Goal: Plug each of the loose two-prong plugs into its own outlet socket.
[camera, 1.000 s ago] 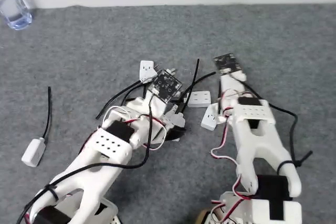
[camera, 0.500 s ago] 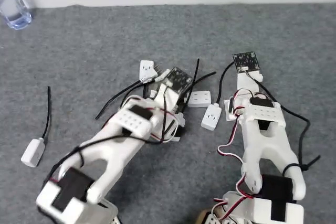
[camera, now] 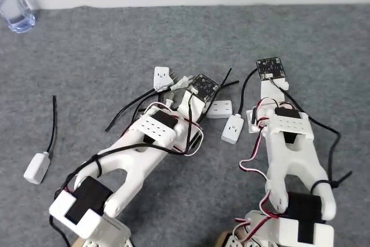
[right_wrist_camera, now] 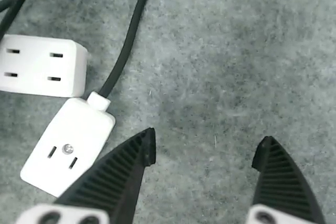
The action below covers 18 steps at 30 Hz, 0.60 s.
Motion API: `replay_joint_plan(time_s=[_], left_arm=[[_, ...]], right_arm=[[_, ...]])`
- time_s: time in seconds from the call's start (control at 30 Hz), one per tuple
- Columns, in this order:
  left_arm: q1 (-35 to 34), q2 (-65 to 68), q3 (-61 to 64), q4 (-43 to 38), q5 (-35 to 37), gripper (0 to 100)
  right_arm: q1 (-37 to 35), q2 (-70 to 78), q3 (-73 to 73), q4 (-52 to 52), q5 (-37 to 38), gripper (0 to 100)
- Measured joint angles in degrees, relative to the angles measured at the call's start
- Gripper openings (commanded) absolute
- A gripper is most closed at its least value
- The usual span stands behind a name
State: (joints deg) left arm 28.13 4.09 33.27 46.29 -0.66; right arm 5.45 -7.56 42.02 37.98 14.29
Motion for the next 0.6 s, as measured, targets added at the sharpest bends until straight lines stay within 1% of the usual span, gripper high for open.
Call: replay_joint_plan(time_s=[0.23,0.3,0.37,0.6], left_arm=[[0.5,0.1,-1.1,2.8,0.0,11],[0.5,0.3,-1.1,2.9,-0.1,8],[0.7,0.3,-1.1,3.2,-0.4,1],[1.1,0.3,-1.1,3.3,-4.2,1]], right_arm=[[0.0,0.0,0.0,0.0,0.0,30.7],[0.0,0.0,0.0,0.0,0.0,30.7],[0.0,0.0,0.0,0.0,0.0,30.7],[0.0,0.7,0.0,-0.1,0.0,30.7]])
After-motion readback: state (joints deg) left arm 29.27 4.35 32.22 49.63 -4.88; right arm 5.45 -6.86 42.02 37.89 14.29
